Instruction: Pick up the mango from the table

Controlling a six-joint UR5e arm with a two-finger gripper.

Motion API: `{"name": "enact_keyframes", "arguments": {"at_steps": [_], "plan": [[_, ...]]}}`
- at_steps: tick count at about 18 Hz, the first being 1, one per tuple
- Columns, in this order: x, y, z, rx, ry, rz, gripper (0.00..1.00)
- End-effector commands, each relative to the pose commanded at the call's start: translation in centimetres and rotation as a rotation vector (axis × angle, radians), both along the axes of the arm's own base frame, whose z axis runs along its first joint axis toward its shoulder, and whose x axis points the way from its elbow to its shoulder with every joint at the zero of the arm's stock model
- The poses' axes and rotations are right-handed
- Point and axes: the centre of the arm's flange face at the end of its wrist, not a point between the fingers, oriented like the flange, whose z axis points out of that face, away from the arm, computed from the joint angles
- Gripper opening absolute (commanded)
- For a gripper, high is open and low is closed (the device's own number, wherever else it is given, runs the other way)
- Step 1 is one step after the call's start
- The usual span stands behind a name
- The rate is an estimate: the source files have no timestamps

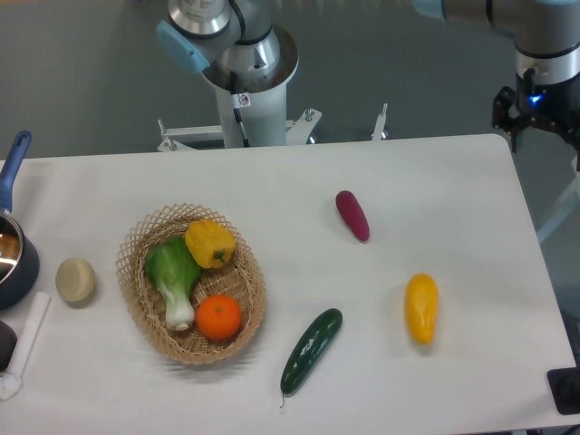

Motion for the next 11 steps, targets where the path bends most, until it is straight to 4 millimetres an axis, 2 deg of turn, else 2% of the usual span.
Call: {"name": "enact_keyframes", "arguments": {"at_steps": [3, 8, 11], "plan": [[0.7, 1.9, -1.6, 0.050, -0.030, 0.039, 1.00], [1.7, 4.7, -4.2, 0.175, 0.001, 0.248, 1.00], [2.3, 6.6, -5.9, 0.187, -0.032, 0.278, 1.00]]}}
